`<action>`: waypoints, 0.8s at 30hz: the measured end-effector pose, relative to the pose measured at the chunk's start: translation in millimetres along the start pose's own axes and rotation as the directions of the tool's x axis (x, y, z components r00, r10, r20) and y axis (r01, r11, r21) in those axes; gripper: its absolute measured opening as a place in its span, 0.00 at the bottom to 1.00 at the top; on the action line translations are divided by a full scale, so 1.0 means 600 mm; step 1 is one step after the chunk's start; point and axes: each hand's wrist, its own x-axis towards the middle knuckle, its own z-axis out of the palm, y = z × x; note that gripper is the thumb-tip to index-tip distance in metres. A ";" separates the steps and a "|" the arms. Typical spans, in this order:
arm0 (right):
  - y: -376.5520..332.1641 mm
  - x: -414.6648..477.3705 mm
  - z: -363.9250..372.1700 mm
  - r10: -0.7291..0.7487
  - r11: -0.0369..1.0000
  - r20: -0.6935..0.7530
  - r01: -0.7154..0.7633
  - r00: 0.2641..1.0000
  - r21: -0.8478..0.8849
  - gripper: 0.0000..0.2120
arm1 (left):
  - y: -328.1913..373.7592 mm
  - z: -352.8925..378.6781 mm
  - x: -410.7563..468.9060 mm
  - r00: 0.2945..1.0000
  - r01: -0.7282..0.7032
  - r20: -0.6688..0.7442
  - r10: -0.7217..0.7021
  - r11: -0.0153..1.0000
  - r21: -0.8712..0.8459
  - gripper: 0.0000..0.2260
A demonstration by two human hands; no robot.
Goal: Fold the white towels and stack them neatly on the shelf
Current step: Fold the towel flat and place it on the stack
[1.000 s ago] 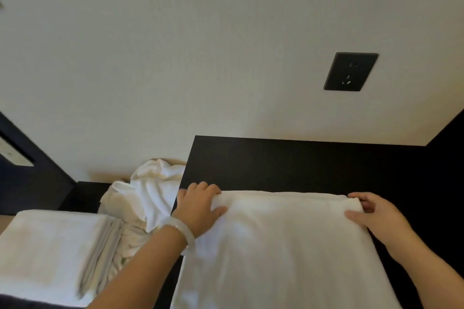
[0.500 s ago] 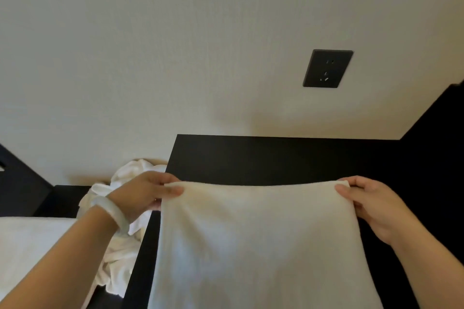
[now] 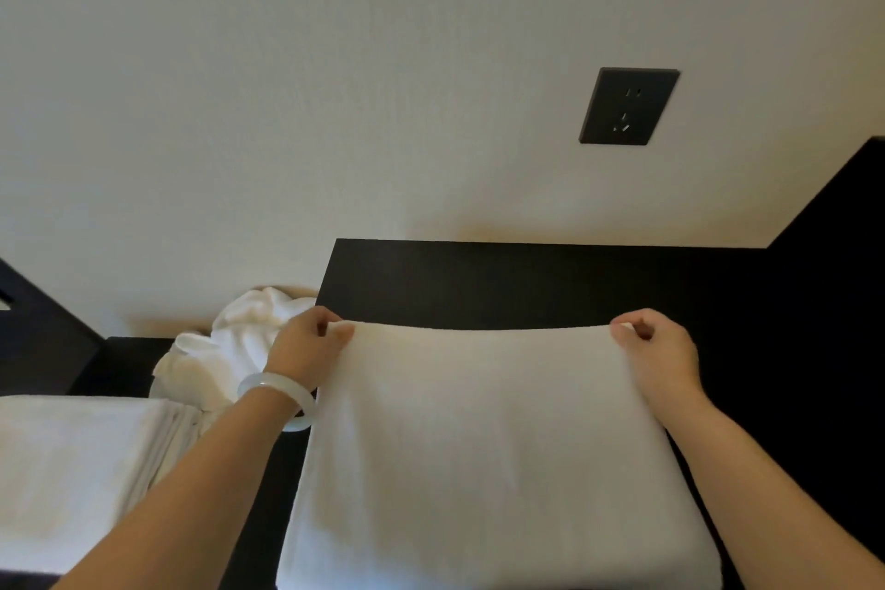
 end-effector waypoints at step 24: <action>0.030 -0.182 -0.083 0.240 0.942 0.078 -0.213 0.968 -0.261 0.07 | 0.137 0.290 -0.132 0.645 -0.765 0.624 0.441 0.367 0.530 0.27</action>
